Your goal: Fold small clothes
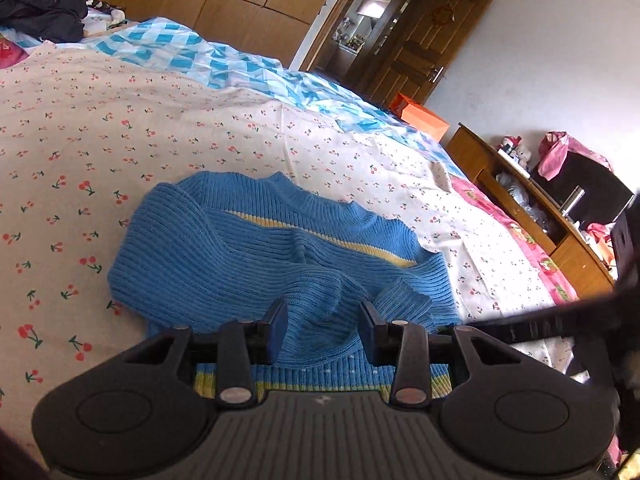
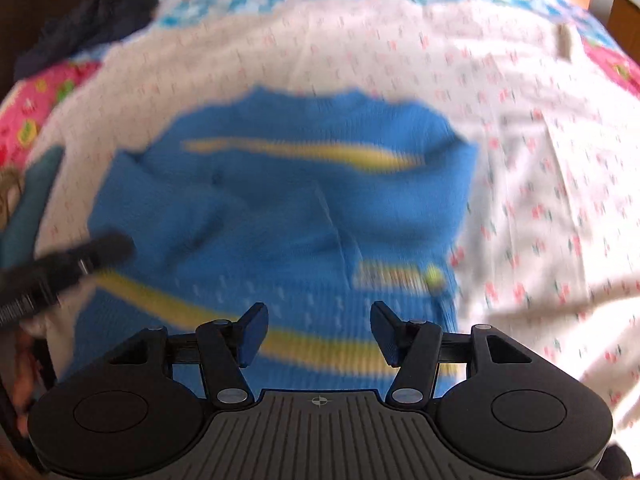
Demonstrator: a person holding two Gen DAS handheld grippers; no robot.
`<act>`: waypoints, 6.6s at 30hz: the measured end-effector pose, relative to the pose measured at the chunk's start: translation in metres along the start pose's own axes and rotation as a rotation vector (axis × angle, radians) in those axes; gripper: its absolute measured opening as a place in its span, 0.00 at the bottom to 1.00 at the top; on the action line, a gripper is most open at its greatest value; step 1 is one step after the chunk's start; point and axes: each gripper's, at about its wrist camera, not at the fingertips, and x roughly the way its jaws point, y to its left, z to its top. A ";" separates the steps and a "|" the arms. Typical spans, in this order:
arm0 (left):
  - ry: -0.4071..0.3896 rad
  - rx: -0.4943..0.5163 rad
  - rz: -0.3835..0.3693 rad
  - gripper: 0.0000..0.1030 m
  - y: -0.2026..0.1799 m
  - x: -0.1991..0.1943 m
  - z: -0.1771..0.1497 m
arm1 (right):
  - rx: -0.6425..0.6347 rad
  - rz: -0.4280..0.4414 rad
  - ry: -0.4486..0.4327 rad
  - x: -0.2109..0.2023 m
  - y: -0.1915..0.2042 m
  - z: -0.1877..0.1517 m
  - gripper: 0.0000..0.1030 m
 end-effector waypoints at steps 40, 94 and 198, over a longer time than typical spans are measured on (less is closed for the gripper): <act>-0.012 -0.050 0.050 0.42 0.012 0.002 0.002 | 0.619 0.263 -0.045 0.033 -0.064 -0.057 0.45; -0.001 0.080 0.325 0.60 0.010 0.041 0.003 | 0.335 0.134 -0.296 0.033 -0.100 0.015 0.38; -0.067 -0.553 0.039 0.11 0.092 0.034 0.069 | 0.726 0.422 -0.341 0.044 -0.153 0.039 0.12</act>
